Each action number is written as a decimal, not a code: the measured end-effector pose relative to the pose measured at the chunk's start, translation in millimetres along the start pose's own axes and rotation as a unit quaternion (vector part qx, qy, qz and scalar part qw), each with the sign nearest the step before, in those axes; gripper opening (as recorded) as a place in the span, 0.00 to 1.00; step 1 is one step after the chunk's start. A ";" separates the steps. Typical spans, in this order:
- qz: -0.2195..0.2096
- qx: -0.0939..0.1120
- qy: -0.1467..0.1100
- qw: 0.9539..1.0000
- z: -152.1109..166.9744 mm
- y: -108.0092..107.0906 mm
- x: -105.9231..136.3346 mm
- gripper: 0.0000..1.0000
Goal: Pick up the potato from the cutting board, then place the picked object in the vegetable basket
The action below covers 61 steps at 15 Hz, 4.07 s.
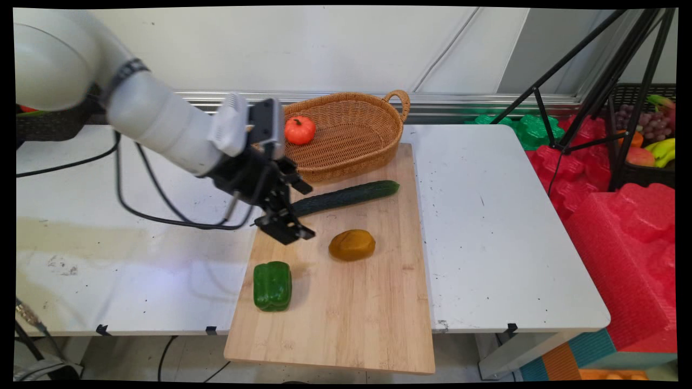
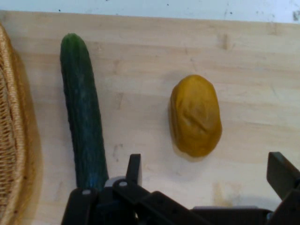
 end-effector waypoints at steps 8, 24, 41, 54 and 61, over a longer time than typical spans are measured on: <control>-0.019 0.007 -0.036 0.999 72.6 1.6 25.0 1.00; -0.038 -0.007 -0.057 0.998 132.8 8.6 38.7 0.00; -0.069 0.087 0.114 0.987 13.9 -52.3 90.4 0.00; -0.111 0.169 0.061 0.977 23.8 -163.0 63.7 0.00; -0.114 0.154 -0.001 0.981 57.2 -191.5 29.8 0.00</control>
